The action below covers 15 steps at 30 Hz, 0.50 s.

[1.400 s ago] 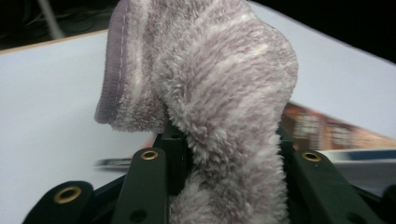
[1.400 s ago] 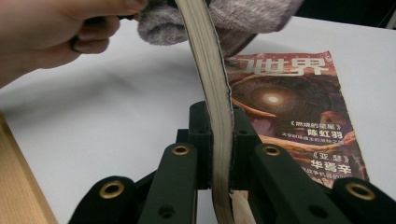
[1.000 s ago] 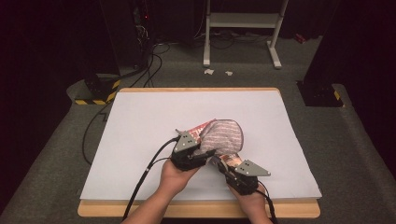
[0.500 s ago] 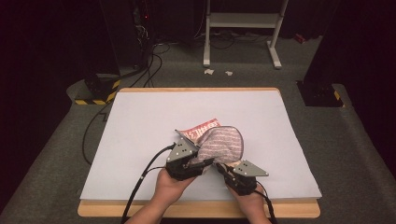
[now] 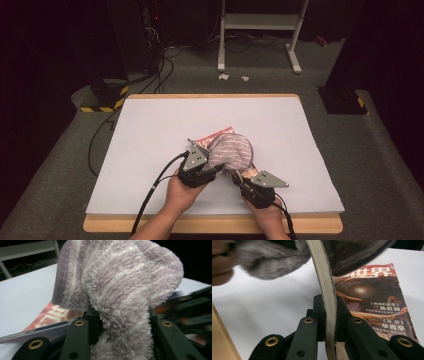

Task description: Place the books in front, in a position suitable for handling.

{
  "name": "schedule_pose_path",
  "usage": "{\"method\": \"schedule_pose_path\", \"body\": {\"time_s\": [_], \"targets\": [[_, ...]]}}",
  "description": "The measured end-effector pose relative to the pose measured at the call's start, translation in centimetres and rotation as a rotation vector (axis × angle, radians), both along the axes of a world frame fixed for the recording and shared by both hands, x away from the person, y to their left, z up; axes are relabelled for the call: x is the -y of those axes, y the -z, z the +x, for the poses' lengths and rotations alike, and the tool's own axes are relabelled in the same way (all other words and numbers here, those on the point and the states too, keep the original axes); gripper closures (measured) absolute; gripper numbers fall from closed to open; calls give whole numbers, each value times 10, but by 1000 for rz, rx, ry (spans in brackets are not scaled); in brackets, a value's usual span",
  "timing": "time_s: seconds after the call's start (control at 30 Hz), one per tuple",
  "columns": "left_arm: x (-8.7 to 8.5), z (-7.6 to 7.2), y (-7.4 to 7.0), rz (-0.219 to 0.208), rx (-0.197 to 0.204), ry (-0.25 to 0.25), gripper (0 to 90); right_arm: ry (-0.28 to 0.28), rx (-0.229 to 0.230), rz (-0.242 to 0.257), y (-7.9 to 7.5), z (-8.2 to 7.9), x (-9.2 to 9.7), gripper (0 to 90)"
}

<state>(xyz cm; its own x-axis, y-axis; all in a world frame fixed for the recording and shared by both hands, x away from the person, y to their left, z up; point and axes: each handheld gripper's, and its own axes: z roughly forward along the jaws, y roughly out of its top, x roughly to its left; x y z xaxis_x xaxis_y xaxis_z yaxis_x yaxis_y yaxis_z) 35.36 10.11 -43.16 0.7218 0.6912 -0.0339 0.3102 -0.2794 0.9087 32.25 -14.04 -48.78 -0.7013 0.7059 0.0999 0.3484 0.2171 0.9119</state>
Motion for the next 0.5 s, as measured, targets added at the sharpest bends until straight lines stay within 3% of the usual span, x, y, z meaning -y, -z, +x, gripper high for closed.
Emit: {"method": "schedule_pose_path", "body": {"time_s": [0.07,0.13,0.17,0.2,0.23,0.27,0.3,0.43,0.5], "targets": [[-14,21,8,24,-24,-63,619,2,-6,9,0,1,1,835],[-18,26,10,28,-33,-75,619,3,-7,13,-1,1,2,835],[-29,39,15,41,-52,-116,619,3,-5,14,-1,1,2,835],[-29,39,15,41,-52,-116,619,3,-5,14,-1,1,2,835],[-39,50,20,68,-57,-160,619,3,-4,16,-1,1,2,835],[-39,50,20,68,-57,-160,618,3,-4,16,-1,1,2,835],[-49,61,25,81,-75,-196,618,2,-2,13,-1,1,3,834],[-60,74,33,84,-90,-234,617,1,0,12,-1,0,2,834],[-60,74,33,78,-96,-237,617,1,-1,11,-1,1,2,834]]}}
